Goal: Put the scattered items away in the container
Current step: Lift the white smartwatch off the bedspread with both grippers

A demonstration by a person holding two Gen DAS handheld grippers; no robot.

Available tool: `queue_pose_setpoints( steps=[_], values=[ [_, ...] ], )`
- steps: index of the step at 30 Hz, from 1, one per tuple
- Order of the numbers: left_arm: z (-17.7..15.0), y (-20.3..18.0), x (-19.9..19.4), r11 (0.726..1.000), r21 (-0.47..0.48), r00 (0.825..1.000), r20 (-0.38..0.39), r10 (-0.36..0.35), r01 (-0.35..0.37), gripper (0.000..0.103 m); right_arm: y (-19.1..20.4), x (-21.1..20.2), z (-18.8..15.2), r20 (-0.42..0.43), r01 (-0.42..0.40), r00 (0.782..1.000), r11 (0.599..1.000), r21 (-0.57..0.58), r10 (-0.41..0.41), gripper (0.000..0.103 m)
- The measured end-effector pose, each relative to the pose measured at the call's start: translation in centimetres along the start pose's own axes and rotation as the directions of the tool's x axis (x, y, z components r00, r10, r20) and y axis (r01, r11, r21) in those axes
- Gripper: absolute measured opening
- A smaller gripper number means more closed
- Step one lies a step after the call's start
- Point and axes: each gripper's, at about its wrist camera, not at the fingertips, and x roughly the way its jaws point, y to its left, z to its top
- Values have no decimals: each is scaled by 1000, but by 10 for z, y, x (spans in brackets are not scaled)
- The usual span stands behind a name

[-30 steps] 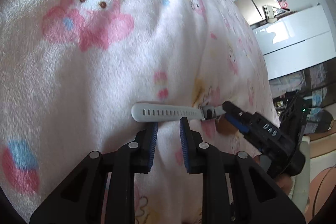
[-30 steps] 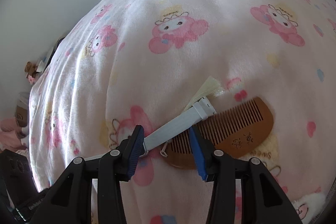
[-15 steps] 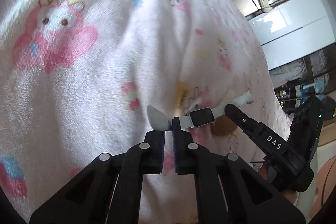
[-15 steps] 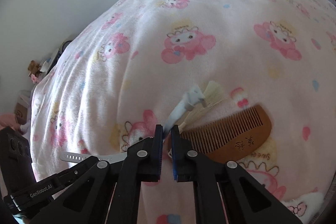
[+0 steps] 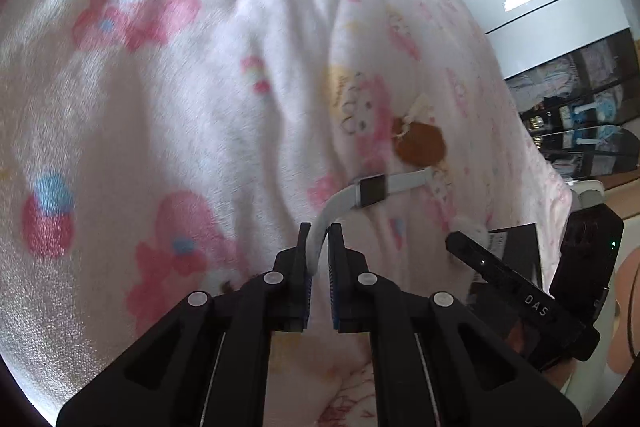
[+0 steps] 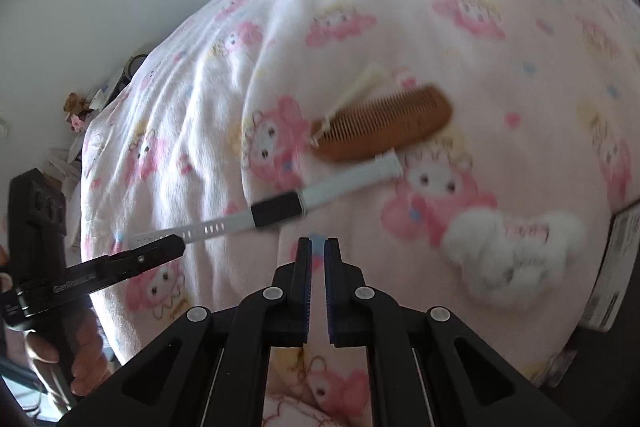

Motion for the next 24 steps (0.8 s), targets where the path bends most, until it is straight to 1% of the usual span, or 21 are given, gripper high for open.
queue_pose_setpoints(
  steps=[2,4,5,6,7,8,9,10,12,14,16,17,18,19,20,21,22,24],
  values=[
    [0,4,-1,1000,-11,1000,4,3,-2,9,-5,8,1,-27,-18,999,999,31,19,5],
    [0,9,-3,1000,-29,1000,17,2,-1,14,-7,14,9,-36,-68,997,996,58,70,9],
    [1,13,-6,999,-38,1000,23,1,0,15,-7,15,13,-30,-84,996,994,65,86,14],
    [1,17,-8,999,-47,1000,25,-3,4,18,-6,17,19,-22,-93,995,993,69,95,26],
    [2,19,-7,998,-57,1000,23,-11,12,22,-6,19,24,-16,-98,995,993,70,99,34],
    [2,20,-4,998,-65,1000,17,-24,25,24,-6,24,30,-12,-98,995,993,69,99,46],
    [3,20,0,997,-68,999,8,-39,40,29,-7,29,34,-12,-91,996,993,68,92,49],
    [3,19,5,996,-70,999,-1,-52,51,30,-8,34,37,-21,-82,996,994,70,84,49],
    [4,18,14,996,-68,999,-8,-53,52,30,-13,48,39,-52,-76,995,992,99,82,49],
    [7,19,19,995,-84,998,4,-56,57,30,-20,61,43,-63,-109,991,983,151,120,49],
    [12,24,18,989,-121,996,36,-82,86,30,-29,75,44,-43,-159,984,965,211,171,49],
    [14,27,17,986,-139,994,55,-90,97,30,-33,80,43,-41,-157,984,960,232,171,49],
    [15,30,14,983,-155,993,76,-89,100,30,-35,84,43,-42,-154,985,957,244,169,45],
    [16,33,12,982,-164,992,96,-83,98,27,-35,86,42,-41,-146,986,959,243,161,39],
    [16,35,9,982,-167,991,111,-74,92,27,-34,85,42,-38,-128,989,965,231,140,22],
    [16,36,7,982,-169,990,122,-65,85,23,-32,82,42,-31,-128,990,968,217,138,12],
    [16,36,6,983,-169,990,128,-53,75,9,-30,78,41,-17,-138,989,969,204,144,9],
    [14,32,2,985,-157,989,139,-50,72,5,-25,66,39,8,-147,989,973,179,148,4]
  ],
)
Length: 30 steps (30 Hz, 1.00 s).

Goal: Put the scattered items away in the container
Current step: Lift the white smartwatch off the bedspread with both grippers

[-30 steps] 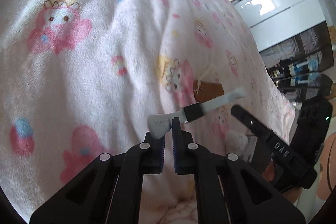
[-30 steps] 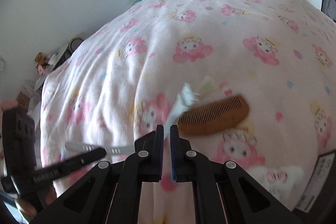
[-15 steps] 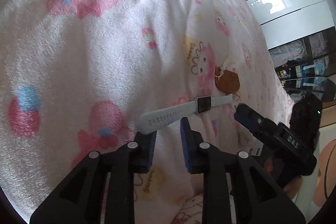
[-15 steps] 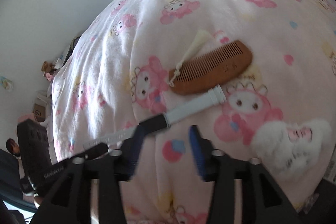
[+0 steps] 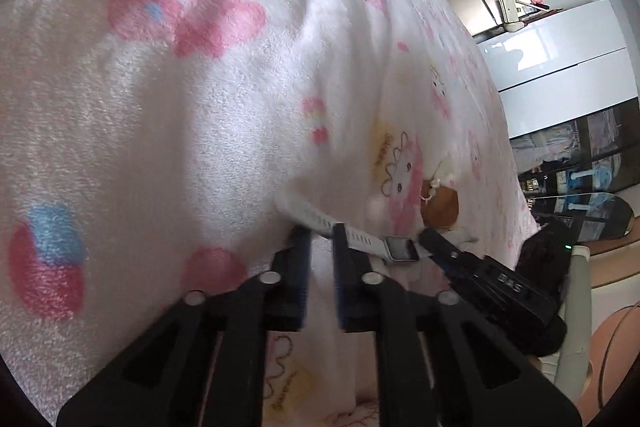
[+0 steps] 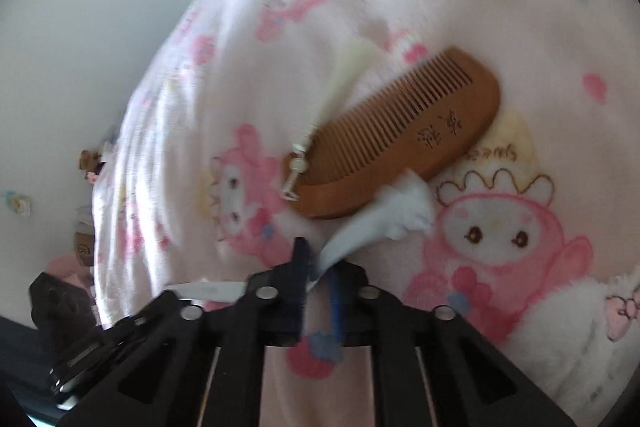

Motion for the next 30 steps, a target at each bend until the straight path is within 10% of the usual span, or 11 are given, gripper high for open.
queue_pose_setpoints(
  steps=[5,10,13,22,24,25,30],
  values=[
    [-9,-23,-11,996,54,998,-3,-64,64,4,23,-50,-22,70,16,998,996,-91,-10,3],
    [-22,-29,-7,995,95,998,-60,23,-18,5,17,-89,-43,121,42,992,995,-85,-32,3],
    [-24,-14,6,999,43,992,-126,-6,12,30,3,-82,-45,72,66,995,997,-49,-63,3],
    [5,3,18,994,-95,998,-21,-61,58,46,-19,-69,-46,16,72,997,997,13,-72,5],
    [10,2,22,995,-91,999,-8,-34,33,30,-27,-68,-42,37,77,996,995,57,-80,6],
    [10,0,23,997,-80,1000,0,5,-5,0,-30,-67,-41,46,68,996,995,70,-72,6],
    [0,-17,3,1000,-18,999,37,9,-8,1,-28,-66,-35,62,53,997,998,42,-55,4]
  ],
)
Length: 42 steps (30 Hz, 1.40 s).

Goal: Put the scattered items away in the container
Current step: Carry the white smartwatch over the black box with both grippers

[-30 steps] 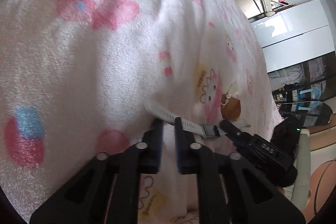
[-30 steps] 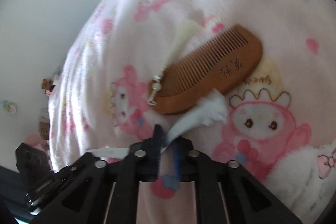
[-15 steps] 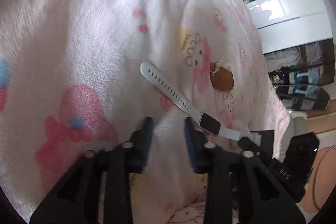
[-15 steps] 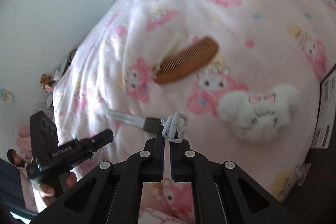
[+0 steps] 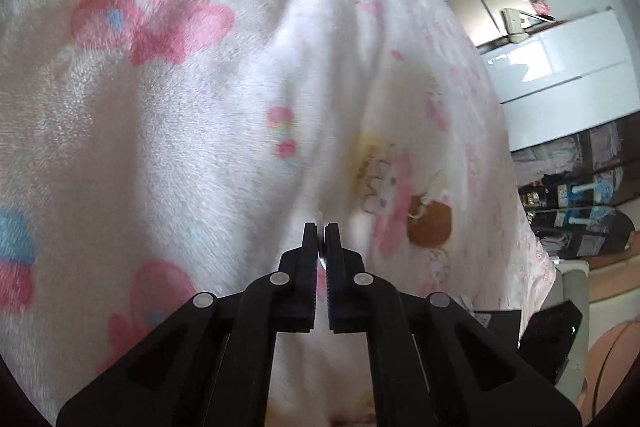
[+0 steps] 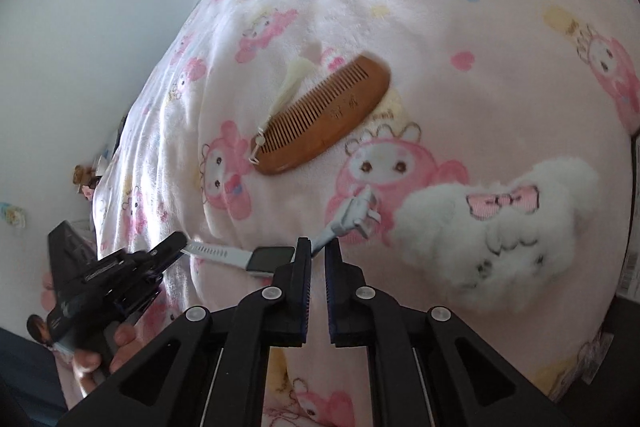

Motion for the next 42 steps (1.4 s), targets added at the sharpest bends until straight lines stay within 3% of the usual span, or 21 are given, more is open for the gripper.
queue_pose_setpoints(
  steps=[7,12,16,20,25,33,36,42],
  values=[
    [-14,-37,-39,991,125,999,24,-40,37,1,14,-26,-5,58,10,998,999,-54,-6,2],
    [-44,-97,-69,955,267,991,-6,-133,130,1,24,-89,-33,146,-3,989,993,-117,20,2],
    [-68,-146,-70,924,336,983,-52,-175,183,1,9,-141,-48,215,-11,976,997,-74,27,2],
    [-82,-174,-76,912,375,985,-39,-166,168,1,-11,-182,-56,270,-11,963,999,-37,21,2],
    [-82,-153,-90,936,334,991,28,-131,114,1,-22,-191,-72,239,-54,969,998,-24,58,2],
    [-53,-70,-91,980,199,995,97,6,-26,1,-7,-150,-68,121,-83,989,996,-37,87,4],
    [-40,-40,-76,984,173,999,26,43,-47,1,-8,-128,-59,66,-61,996,998,-19,62,6],
    [-37,-4,-39,994,104,993,-112,23,-12,30,-15,-69,-40,-40,-98,994,993,65,101,31]
  ],
)
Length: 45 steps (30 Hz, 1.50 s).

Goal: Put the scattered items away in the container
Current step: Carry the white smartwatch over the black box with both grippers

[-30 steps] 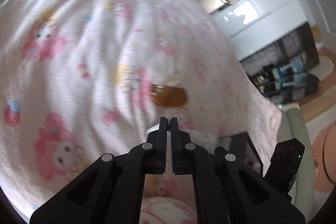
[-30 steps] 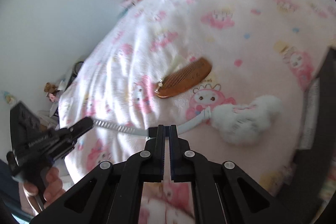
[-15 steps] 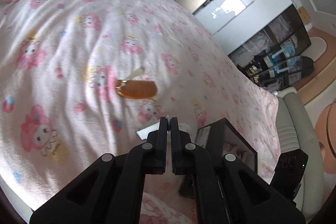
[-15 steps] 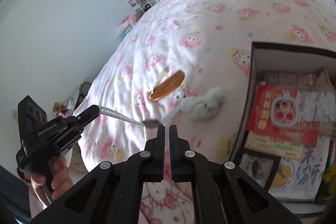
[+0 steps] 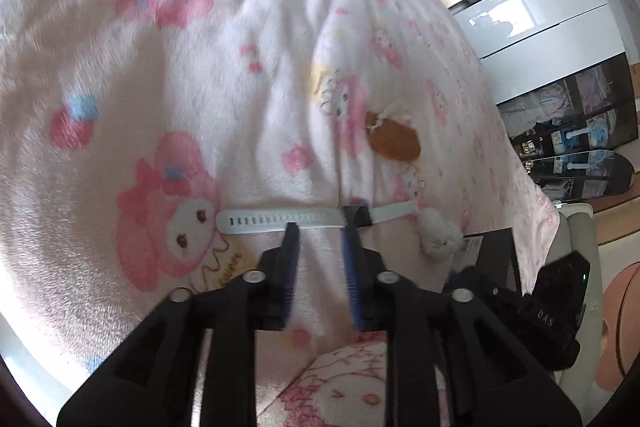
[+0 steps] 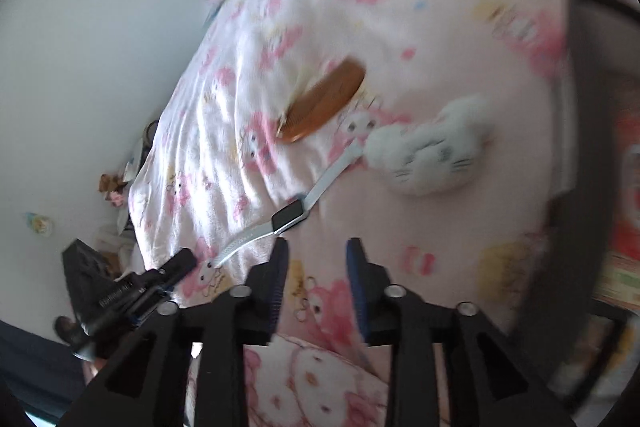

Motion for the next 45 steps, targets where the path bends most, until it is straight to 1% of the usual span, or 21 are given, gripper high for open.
queue_pose_setpoints(
  steps=[2,4,5,7,8,10,12,14,15,16,17,18,19,21,24,27,33,36,39,43,45],
  values=[
    [-5,3,15,999,-17,997,-64,-33,32,31,-1,22,9,-31,27,999,1000,-3,-27,31],
    [-8,3,30,996,-21,987,-136,-85,83,33,-3,40,18,-55,35,998,999,8,-34,31],
    [-9,1,34,996,-16,984,-149,-94,93,33,-3,47,21,-67,32,997,999,16,-31,31],
    [-8,1,39,996,-20,988,-132,-83,81,33,-6,62,29,-89,25,996,999,34,-22,31],
    [-5,5,41,996,-46,990,-115,-78,73,33,-7,69,33,-93,25,995,999,45,-20,32],
    [1,16,41,989,-114,992,-72,-106,98,33,-9,79,39,-94,26,995,997,73,-19,32],
    [5,23,39,979,-159,992,-17,-129,124,33,-9,88,44,-97,31,995,996,82,-23,37],
    [9,24,39,981,-149,992,8,-127,127,37,-10,96,48,-95,30,995,996,86,-22,40],
    [10,23,42,983,-141,993,11,-117,117,37,-11,102,50,-89,20,996,995,96,-11,40],
    [11,22,44,985,-137,995,10,-101,101,33,-11,106,51,-87,14,996,995,102,-5,40],
    [11,20,45,989,-125,997,6,-82,82,28,-10,109,52,-90,9,996,996,94,0,33],
    [12,16,45,992,-108,998,9,-60,61,11,-6,112,52,-94,9,996,998,70,-2,8],
    [12,12,42,995,-90,999,21,-47,49,6,-1,112,51,-93,11,996,999,45,-7,6],
    [9,-2,33,998,-35,998,42,-48,49,4,8,101,46,-70,-6,998,1000,4,6,3],
    [8,-19,25,997,32,996,35,-76,75,3,19,75,37,-19,16,1000,999,-42,-17,2],
    [1,-41,11,991,87,994,37,-101,97,3,29,40,28,40,-4,999,999,-48,6,2],
    [-15,-98,-34,965,216,986,44,-162,149,3,33,-41,6,153,-24,988,997,-74,35,2],
    [-32,-136,-46,938,279,976,13,-219,207,3,24,-80,-3,198,-37,979,998,-50,46,2],
    [-53,-182,-54,900,359,965,-15,-260,248,3,10,-119,-16,256,-32,966,998,-46,43,2],
    [-89,-246,-46,850,459,962,-48,-269,260,3,-25,-170,-32,320,23,947,1000,-19,-16,2],
    [-111,-275,-38,821,506,961,-69,-269,266,3,-51,-194,-37,324,55,944,998,16,-58,2]
  ],
)
